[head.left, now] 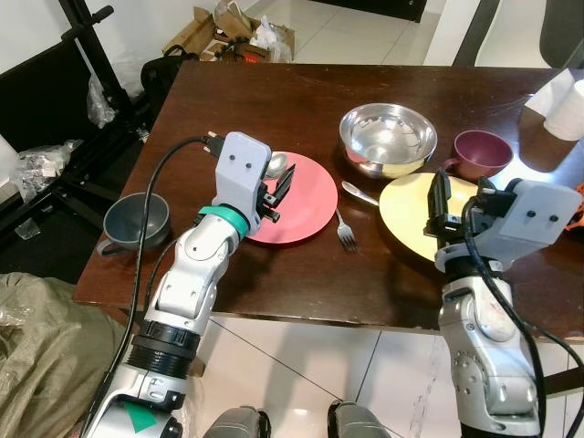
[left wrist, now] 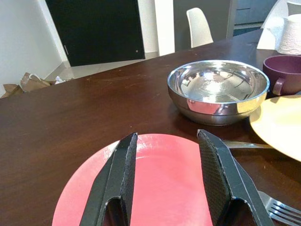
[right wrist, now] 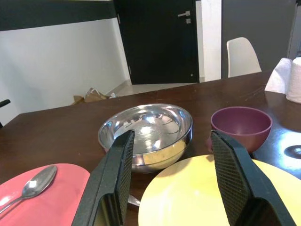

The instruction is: Setting the table

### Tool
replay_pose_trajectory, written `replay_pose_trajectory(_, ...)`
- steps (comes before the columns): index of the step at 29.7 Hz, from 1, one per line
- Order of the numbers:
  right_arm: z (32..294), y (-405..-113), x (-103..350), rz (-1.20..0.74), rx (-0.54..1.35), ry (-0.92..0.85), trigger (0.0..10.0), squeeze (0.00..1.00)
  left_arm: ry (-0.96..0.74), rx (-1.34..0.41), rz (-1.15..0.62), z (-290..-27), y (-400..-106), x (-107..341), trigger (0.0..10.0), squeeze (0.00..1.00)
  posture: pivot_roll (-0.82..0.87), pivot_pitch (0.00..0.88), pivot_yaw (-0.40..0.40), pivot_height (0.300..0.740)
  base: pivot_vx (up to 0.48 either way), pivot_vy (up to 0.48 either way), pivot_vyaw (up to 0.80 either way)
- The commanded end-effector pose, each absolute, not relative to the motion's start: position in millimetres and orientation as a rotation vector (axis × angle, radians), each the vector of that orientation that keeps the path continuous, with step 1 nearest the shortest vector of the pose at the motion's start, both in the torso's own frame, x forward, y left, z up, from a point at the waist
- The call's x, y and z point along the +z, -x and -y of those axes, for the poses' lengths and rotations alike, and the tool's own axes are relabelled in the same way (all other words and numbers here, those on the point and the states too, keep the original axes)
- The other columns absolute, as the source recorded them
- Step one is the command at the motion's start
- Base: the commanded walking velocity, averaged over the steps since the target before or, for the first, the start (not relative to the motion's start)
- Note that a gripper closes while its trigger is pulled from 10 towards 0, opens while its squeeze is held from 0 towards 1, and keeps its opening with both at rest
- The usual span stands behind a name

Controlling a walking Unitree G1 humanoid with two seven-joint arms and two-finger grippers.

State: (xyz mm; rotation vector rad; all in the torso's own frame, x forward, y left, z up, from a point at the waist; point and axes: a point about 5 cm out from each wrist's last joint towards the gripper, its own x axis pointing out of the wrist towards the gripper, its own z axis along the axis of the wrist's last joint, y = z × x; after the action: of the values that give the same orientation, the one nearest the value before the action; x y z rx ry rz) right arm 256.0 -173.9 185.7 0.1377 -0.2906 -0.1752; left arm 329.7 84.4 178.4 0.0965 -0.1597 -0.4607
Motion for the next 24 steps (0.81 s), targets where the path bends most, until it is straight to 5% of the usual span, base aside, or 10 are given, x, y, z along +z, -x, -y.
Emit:
replay_pose_trajectory(1, 173.1, -255.2, 184.3, 0.277, -0.176, -0.133, 10.0, 0.00, -0.095, -0.453, 0.147, -85.9, -328.2, 175.3, 10.0, 0.00, 0.00, 0.000, 0.072, 0.740, 0.000, 0.000, 0.00)
replay_pose_trajectory(24, 172.8, -255.0, 183.6, 0.273, -0.180, -0.136, 10.0, 0.00, -0.110, -0.463, 0.145, -84.8, -327.4, 174.7, 10.0, 0.00, 0.01, 0.000, 0.075, 0.740, -0.275, 0.000, 0.00)
